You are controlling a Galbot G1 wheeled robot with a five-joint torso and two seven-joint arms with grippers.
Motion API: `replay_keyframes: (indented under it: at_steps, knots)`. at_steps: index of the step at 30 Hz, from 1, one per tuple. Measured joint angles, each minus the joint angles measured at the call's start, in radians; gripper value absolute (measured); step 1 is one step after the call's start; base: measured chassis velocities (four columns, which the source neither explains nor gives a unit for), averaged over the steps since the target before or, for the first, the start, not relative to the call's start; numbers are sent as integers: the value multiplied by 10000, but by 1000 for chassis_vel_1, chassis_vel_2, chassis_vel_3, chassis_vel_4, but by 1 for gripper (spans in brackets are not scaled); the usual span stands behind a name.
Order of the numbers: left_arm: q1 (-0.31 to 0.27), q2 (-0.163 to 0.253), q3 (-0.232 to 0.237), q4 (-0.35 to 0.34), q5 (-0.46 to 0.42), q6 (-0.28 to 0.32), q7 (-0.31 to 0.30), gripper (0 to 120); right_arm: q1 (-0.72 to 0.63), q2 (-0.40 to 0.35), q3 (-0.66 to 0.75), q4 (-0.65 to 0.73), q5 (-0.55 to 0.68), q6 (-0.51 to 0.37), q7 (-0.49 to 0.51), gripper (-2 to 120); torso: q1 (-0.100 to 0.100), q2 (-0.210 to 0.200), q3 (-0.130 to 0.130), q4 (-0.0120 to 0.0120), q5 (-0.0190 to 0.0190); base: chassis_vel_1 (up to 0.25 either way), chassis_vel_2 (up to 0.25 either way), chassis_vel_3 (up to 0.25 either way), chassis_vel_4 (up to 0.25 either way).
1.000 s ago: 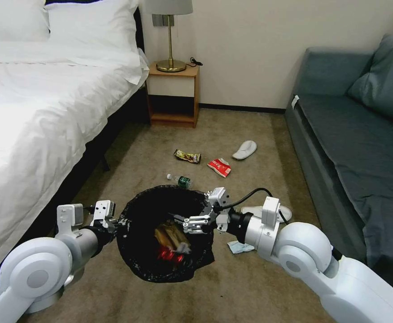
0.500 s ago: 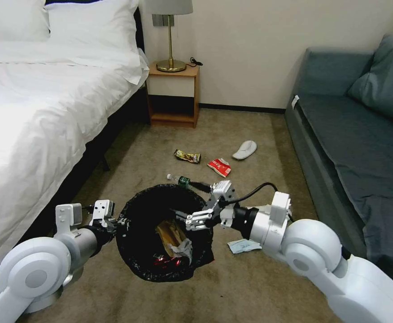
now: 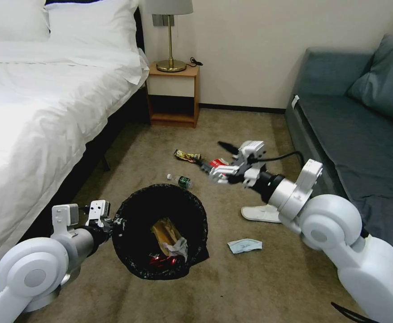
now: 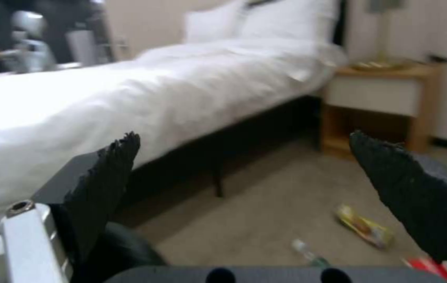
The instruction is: Pick up the trash bin, then pick up the garbage on the floor and place it into the trash bin.
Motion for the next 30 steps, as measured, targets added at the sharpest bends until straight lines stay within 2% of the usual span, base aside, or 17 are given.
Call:
replay_keyframes:
  at_steps: [6,8,12,14,15,17,30]
  knots:
    - [43,-3,-238,-88,-115,0,-37,2,-511,36,210,-1440,-515,282,32,100,0,0,0,-1,2,0,0,0,0]
    - [28,-23,-315,-168,-199,0,-64,2,-737,180,64,-2434,-892,465,-116,100,0,0,0,-1,3,0,0,0,0]
    - [-4,-28,-350,-206,-290,0,-109,2,-849,333,-46,-3162,-1134,606,-217,100,0,0,0,-1,1,0,0,0,0]
    - [-9,-11,-409,-264,-386,0,-167,2,-953,542,-119,-4042,-1479,784,-349,100,0,0,0,-1,3,0,0,0,0]
    - [-9,-11,-409,-264,-386,0,-167,2,-953,542,-119,-4042,-1479,784,-349,100,0,0,0,-1,3,0,0,0,0]
    - [5,1,-487,-364,-518,0,-230,2,-1069,872,-168,-5522,-1807,970,-593,100,0,0,0,-1,2,0,0,0,0]
    - [64,17,-510,-497,-608,0,-283,2,-1110,1848,-205,-9100,-2799,2058,-1186,100,0,0,-1,-2,-1,0,0,0,0]
